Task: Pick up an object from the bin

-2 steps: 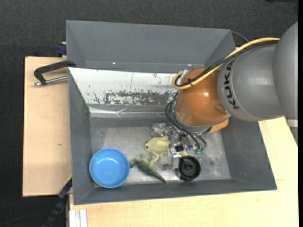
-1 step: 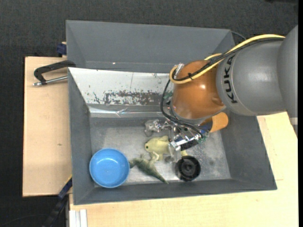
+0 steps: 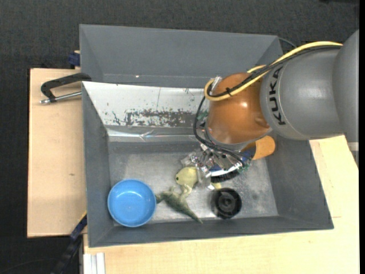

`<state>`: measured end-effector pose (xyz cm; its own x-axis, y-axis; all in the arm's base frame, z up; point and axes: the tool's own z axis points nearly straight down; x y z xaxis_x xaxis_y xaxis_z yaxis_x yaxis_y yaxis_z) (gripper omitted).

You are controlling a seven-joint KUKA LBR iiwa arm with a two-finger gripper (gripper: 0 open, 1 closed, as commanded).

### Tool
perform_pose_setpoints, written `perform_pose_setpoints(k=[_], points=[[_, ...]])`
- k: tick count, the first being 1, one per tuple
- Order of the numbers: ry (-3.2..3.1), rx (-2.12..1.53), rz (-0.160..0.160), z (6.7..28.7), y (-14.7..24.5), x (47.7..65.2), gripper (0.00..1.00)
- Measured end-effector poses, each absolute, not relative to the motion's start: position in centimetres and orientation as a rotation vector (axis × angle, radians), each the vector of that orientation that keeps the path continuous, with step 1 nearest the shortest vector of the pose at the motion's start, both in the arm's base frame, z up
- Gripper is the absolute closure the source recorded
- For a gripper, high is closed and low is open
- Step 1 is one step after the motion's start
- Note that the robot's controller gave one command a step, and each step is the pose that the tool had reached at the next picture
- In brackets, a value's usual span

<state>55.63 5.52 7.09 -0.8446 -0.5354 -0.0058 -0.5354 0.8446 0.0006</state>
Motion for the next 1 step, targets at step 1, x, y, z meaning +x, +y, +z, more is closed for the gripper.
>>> perform_pose_setpoints(k=[1], points=[[3.007,-0.848,-0.001,20.03,7.92,58.17,1.0]])
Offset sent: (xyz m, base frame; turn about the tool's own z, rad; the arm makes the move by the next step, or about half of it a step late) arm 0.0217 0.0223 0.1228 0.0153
